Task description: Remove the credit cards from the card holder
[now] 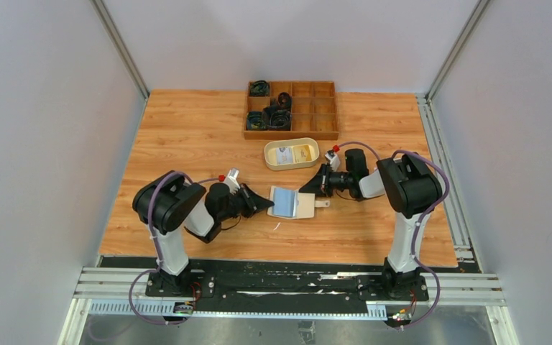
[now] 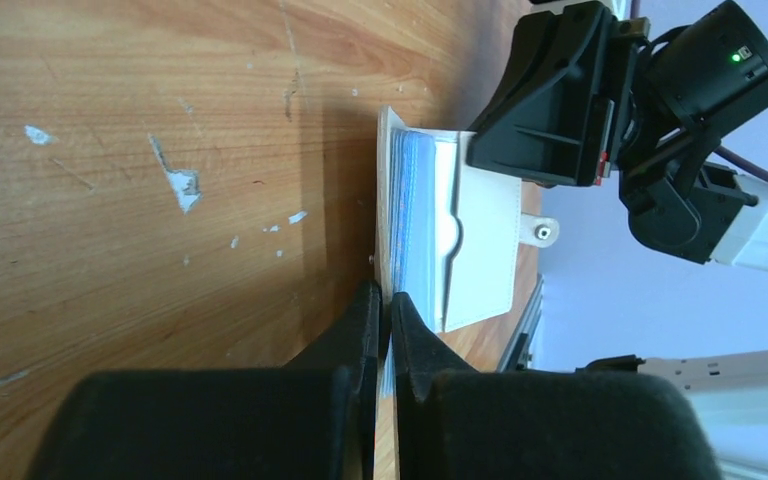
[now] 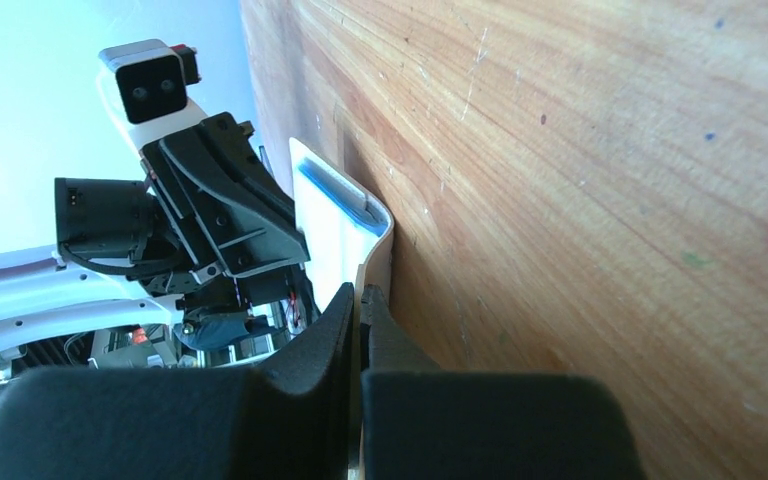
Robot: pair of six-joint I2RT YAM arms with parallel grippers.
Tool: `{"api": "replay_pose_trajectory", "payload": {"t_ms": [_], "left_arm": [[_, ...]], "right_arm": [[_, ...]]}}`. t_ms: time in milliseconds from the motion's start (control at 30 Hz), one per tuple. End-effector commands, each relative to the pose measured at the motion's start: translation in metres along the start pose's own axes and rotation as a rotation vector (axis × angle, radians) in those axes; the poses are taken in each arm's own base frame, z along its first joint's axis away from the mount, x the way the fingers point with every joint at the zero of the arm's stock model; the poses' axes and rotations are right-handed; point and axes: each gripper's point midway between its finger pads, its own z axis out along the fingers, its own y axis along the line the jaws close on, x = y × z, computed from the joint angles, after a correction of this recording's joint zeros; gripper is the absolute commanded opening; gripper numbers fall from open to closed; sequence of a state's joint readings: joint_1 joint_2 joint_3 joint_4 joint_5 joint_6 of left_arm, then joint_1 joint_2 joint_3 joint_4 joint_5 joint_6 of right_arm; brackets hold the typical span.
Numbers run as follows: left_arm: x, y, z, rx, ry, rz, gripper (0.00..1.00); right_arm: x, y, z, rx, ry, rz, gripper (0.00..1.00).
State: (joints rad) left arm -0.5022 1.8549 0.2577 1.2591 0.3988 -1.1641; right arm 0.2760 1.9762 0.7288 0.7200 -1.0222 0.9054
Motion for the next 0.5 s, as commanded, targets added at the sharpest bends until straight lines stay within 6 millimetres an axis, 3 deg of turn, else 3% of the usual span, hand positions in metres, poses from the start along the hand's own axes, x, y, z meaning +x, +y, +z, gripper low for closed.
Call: {"api": "replay_pose_trajectory", "payload": {"t_ms": [0,67,133,467], "left_arm": [[-0.0065,0.0004,-0.002,-0.031,-0.009,0.078,0.03],[-0.0076,-0.0006,-0.0021,-0.046,0.0,0.106,0.19],[-0.0093,-0.0015,-0.0023,-0.058,0.003,0.131,0.26],[-0.0088,0.0022,0.0003,-0.075,0.014,0.128,0.23]], "right_arm": [[0.0081,-0.0027,0.007,-0.004,0.028,0.009,0.0],[0.0087,-0.0026,0.0082,-0.005,0.033,0.009,0.0],[0.0086,-0.0034,0.0091,-0.005,0.034,0.01,0.0],[0.0103,-0.0043,0.0123,-0.008,0.041,0.013,0.0]]}}
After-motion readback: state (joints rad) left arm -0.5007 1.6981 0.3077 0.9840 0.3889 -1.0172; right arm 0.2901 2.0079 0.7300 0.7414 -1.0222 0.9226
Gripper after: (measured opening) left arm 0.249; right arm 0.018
